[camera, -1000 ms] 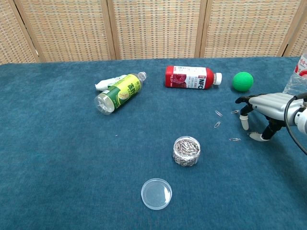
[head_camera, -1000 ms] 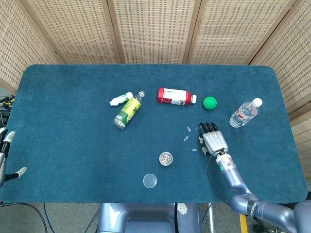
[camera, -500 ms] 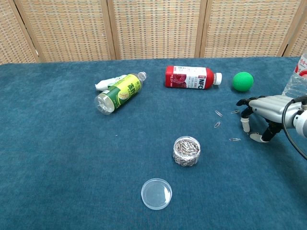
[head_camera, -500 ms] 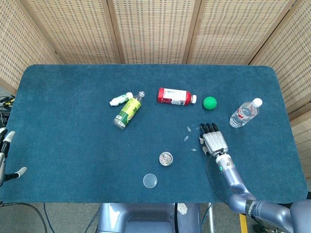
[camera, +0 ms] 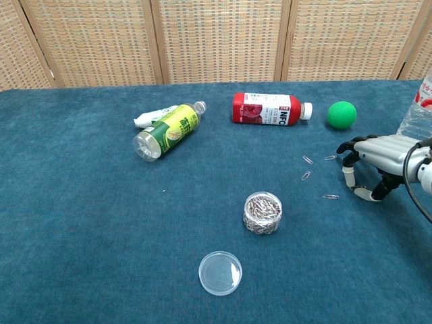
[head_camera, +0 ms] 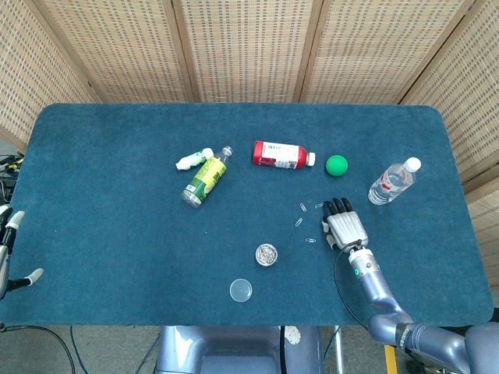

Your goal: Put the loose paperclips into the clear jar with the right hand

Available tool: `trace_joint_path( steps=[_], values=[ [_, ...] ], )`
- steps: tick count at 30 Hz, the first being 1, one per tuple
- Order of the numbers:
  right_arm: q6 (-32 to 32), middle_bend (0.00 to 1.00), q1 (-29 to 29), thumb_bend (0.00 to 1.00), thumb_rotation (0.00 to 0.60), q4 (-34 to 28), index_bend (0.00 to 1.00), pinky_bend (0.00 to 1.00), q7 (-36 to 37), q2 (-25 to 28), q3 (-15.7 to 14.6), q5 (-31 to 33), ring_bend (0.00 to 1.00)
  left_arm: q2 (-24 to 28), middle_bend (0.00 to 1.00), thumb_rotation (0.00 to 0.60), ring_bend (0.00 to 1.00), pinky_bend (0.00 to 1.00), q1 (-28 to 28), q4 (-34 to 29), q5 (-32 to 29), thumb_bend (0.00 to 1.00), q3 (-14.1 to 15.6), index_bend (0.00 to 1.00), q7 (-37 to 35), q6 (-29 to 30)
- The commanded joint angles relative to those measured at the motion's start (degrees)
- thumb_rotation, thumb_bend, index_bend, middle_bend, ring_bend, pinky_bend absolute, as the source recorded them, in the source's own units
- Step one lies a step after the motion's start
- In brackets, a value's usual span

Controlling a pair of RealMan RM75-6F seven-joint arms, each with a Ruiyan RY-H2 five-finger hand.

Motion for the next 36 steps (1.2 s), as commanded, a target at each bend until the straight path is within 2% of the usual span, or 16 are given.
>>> trace_joint_path(
  steps=[1,13,23,28,36],
  values=[
    [0.2,0.10,-0.1,0.39,0.600,0.3,0.64,0.00,0.2,-0.2,0.0,-0.3,0.00,0.0,0.00,0.600,0.00,0.00,0.0,0.0,0.0,0.00,0.0,0.00,-0.1,0.0],
    [1.5,0.10,-0.4,0.39,0.600,0.5,0.64,0.00,0.8,-0.2,0.3,-1.8,0.00,0.1,0.00,0.600,0.00,0.00,-0.1,-0.1,0.0,0.00,0.1,0.00,-0.1,-0.2],
    [2.8,0.10,-0.3,0.39,0.600,-2.2,0.64,0.00,0.2,1.3,0.8,-3.1,0.00,0.3,0.00,0.600,0.00,0.00,0.0,-0.3,0.1,0.00,0.1,0.00,-0.4,0.0],
    [3.0,0.10,0.9,0.39,0.600,-8.3,0.64,0.00,-1.4,3.8,1.9,-3.8,0.00,0.6,0.00,0.600,0.00,0.00,0.0,-0.5,0.2,0.00,0.1,0.00,-0.7,-0.1],
    [-0.7,0.10,4.7,0.39,0.600,-19.2,0.64,0.00,-5.1,8.3,4.5,-0.7,0.00,0.7,0.00,0.600,0.00,0.00,0.0,-0.5,0.1,0.00,0.1,0.00,-0.7,-0.3]
  ],
)
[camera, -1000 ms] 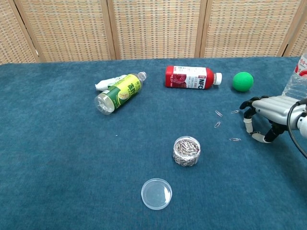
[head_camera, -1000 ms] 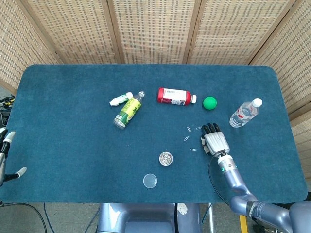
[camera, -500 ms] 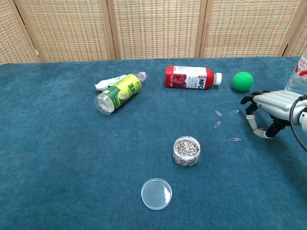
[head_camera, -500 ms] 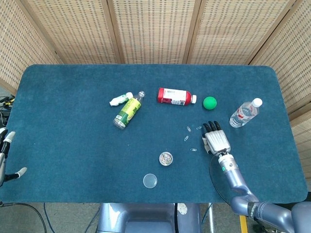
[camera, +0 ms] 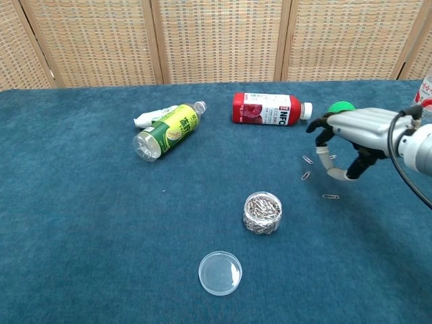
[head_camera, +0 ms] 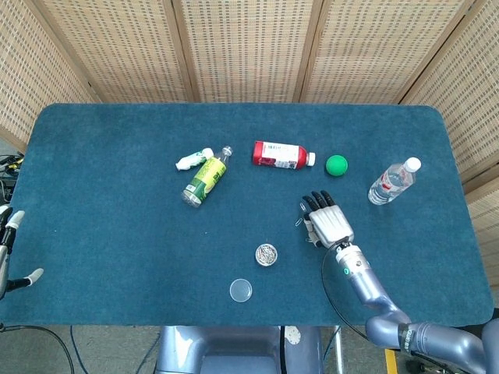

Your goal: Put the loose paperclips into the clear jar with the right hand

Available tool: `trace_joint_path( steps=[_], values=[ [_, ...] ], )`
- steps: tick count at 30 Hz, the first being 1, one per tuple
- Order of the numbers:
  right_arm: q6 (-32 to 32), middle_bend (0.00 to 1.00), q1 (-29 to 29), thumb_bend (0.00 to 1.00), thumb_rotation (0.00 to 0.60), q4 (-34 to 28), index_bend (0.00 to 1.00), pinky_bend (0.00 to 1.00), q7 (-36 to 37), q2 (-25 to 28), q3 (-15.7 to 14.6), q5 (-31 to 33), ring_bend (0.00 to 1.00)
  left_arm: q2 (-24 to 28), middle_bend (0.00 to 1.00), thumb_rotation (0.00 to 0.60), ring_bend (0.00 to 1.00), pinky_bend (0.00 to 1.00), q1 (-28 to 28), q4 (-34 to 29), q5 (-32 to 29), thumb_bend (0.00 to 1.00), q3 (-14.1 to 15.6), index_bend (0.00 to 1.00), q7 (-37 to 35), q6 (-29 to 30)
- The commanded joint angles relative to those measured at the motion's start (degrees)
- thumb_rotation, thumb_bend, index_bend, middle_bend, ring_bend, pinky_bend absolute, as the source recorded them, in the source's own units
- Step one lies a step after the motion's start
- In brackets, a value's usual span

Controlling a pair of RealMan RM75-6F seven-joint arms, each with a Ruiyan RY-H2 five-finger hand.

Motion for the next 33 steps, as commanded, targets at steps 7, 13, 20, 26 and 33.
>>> trace_joint_path(
  steps=[7,13,20,26,33],
  values=[
    [-4.5,0.11,6.3,0.39,0.600,-11.3,0.64,0.01,-6.6,3.8,2.0,7.1,0.00,0.0,0.00,0.600,0.00,0.00,-0.2,0.1,-0.5,0.00,0.0,0.00,0.1,-0.6],
    [-4.4,0.11,7.9,0.39,0.600,-12.2,0.65,0.01,-8.1,1.9,0.5,9.2,0.00,0.1,0.00,0.600,0.00,0.00,-0.3,0.1,-0.7,0.00,0.0,0.00,0.1,-0.8],
    [-4.0,0.12,9.0,0.39,0.600,-11.3,0.65,0.01,-7.9,-0.9,-1.2,8.4,0.00,0.2,0.00,0.600,0.00,0.00,-0.3,-0.2,-0.7,0.00,0.0,0.00,-0.1,-0.8],
    [-3.2,0.12,9.7,0.39,0.600,-9.9,0.65,0.01,-8.1,-3.2,-2.0,8.6,0.00,0.3,0.00,0.600,0.00,0.00,-0.3,-0.2,-0.7,0.00,0.1,0.00,-0.1,-0.8],
    [-2.0,0.12,10.4,0.39,0.600,-9.1,0.65,0.01,-9.5,-4.3,-2.8,10.3,0.00,0.4,0.00,0.600,0.00,0.00,-0.2,-0.2,-0.5,0.00,0.1,0.00,-0.5,-0.8]
  ],
)
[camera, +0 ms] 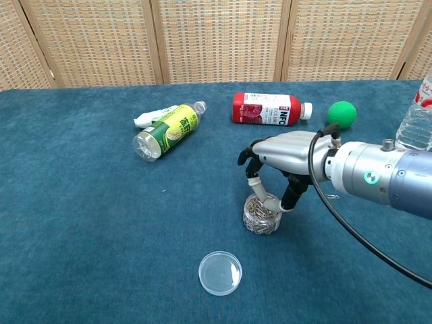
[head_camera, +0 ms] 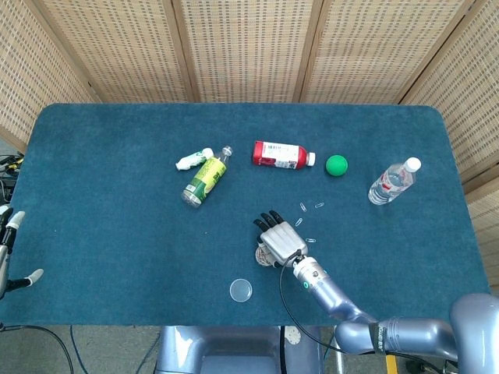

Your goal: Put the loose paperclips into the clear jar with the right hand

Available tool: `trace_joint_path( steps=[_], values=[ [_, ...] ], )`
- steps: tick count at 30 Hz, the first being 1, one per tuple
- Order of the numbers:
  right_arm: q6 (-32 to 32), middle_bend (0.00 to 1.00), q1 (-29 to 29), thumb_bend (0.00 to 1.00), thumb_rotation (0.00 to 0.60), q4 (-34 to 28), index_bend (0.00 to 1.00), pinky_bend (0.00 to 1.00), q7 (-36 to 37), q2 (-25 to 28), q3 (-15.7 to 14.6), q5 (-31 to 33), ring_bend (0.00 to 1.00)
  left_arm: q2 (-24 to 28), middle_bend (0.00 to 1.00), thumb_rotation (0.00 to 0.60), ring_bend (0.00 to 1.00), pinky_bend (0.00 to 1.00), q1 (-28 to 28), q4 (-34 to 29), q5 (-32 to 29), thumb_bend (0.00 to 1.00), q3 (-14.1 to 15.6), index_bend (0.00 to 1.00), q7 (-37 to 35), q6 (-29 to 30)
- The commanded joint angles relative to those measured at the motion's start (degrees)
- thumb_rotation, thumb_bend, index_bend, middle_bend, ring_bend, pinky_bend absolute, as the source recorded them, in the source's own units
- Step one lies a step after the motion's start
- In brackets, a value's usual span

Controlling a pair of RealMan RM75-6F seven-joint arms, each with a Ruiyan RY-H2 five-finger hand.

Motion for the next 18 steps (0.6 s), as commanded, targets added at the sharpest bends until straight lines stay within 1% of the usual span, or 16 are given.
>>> trace_joint_path(
  steps=[1,5,6,9,14,18],
  values=[
    [0.5,0.12,0.2,0.39,0.600,0.2,0.65,0.01,-0.3,-0.4,-0.2,0.8,0.00,0.0,0.00,0.600,0.00,0.00,0.0,0.0,0.0,0.00,0.0,0.00,0.0,0.0],
    [0.6,0.12,0.7,0.39,0.600,0.4,0.64,0.01,-1.8,-0.5,-1.0,2.5,0.00,0.1,0.00,0.600,0.00,0.00,0.0,0.0,0.0,0.00,0.0,0.00,-0.2,0.0],
    [0.6,0.12,0.8,0.37,0.600,0.1,0.62,0.01,-2.1,-0.3,-1.1,3.1,0.00,0.1,0.00,0.600,0.00,0.00,0.0,0.0,0.0,0.00,0.0,0.00,-0.2,0.0],
    [0.8,0.12,1.1,0.28,0.600,-0.4,0.56,0.01,-2.5,0.1,-1.2,3.8,0.00,0.1,0.00,0.600,0.00,0.00,0.0,0.0,0.0,0.00,0.0,0.00,-0.2,-0.1],
    [1.7,0.12,1.2,0.23,0.600,-1.1,0.52,0.01,-1.6,0.4,-1.0,3.3,0.00,0.0,0.00,0.600,0.00,0.00,-0.1,0.0,-0.1,0.00,0.1,0.00,0.0,-0.2],
    [2.0,0.12,1.3,0.22,0.600,-1.5,0.51,0.01,-1.2,0.7,-1.1,3.0,0.00,0.0,0.00,0.600,0.00,0.00,-0.1,0.0,-0.1,0.00,0.1,0.00,-0.1,-0.3]
  ],
)
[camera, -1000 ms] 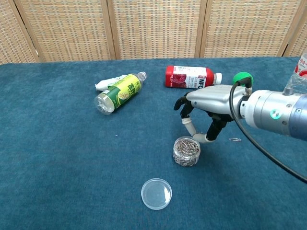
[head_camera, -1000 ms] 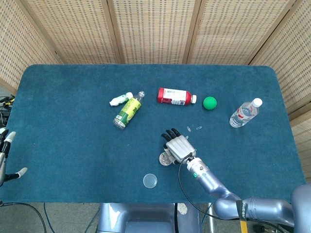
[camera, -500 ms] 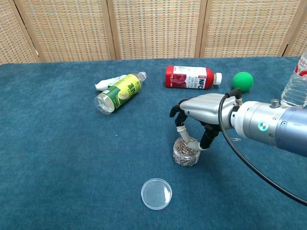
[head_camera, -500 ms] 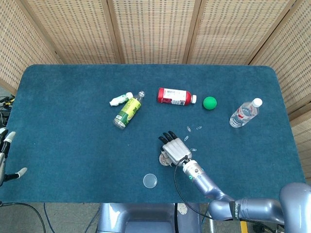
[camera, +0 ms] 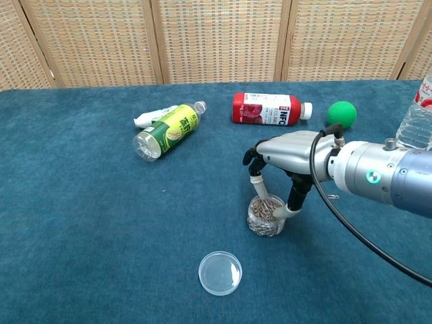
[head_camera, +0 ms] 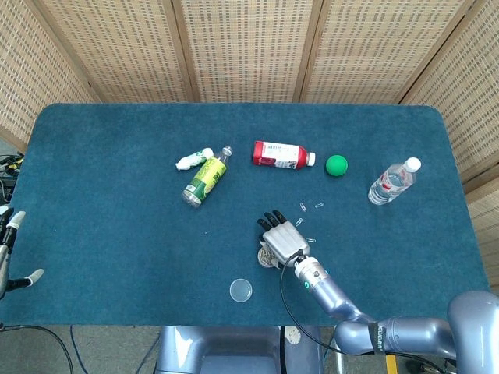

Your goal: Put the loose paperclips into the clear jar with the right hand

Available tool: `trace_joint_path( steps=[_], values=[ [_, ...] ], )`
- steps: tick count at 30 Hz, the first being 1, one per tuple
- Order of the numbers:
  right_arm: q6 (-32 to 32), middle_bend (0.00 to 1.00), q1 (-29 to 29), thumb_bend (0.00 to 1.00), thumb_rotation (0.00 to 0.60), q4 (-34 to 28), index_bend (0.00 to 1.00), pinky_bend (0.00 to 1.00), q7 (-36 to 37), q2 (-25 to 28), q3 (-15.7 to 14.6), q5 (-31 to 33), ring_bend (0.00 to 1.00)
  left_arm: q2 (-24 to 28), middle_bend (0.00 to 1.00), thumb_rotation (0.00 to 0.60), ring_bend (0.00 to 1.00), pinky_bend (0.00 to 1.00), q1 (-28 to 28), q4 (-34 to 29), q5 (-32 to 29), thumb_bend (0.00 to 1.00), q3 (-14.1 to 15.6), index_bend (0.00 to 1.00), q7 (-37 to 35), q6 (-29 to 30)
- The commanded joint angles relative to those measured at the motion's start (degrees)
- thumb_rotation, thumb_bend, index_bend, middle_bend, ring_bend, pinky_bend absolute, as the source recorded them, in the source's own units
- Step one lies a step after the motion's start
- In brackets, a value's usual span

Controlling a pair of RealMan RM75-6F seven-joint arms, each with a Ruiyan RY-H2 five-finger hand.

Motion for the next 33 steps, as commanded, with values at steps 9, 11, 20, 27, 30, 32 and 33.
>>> trace_joint_path(
  steps=[9,11,20,27,30,32,33],
  values=[
    [2.3,0.12,-0.5,0.23,0.600,-0.9,0.51,0.01,3.1,2.2,1.6,-1.8,0.00,0.2,0.00,0.600,0.00,0.00,0.0,0.0,-0.1,0.00,0.0,0.00,-0.5,-0.2],
    [2.8,0.12,-1.1,0.23,0.600,0.0,0.51,0.01,3.3,3.8,1.6,-1.2,0.00,0.3,0.00,0.600,0.00,0.00,0.0,0.0,-0.1,0.00,-0.1,0.00,-0.6,-0.1],
    [0.6,0.12,-3.7,0.25,0.600,5.2,0.51,0.01,6.5,5.3,-0.9,1.4,0.00,0.2,0.00,0.600,0.00,0.00,0.0,-0.2,0.3,0.00,0.1,0.00,-0.3,0.1],
    [-0.8,0.12,-5.1,0.27,0.600,8.4,0.51,0.01,10.1,3.5,-1.5,1.1,0.00,0.0,0.00,0.600,0.00,0.00,-0.2,-0.2,0.1,0.00,0.2,0.00,0.2,-0.4],
    [-0.9,0.12,-5.5,0.29,0.600,10.3,0.51,0.01,11.2,2.4,-1.5,0.5,0.00,0.0,0.00,0.600,0.00,0.00,-0.2,-0.1,0.0,0.00,0.2,0.00,0.2,-0.4],
    [-1.0,0.12,-5.6,0.29,0.600,11.0,0.51,0.01,11.5,2.1,-1.4,0.2,0.00,0.0,0.00,0.600,0.00,0.00,-0.2,-0.1,-0.1,0.00,0.2,0.00,0.2,-0.4],
    [-1.0,0.12,-5.6,0.30,0.600,11.3,0.51,0.01,11.6,1.9,-1.4,0.2,0.00,0.0,0.00,0.600,0.00,0.00,-0.2,-0.1,-0.1,0.00,0.2,0.00,0.2,-0.5]
  ],
)
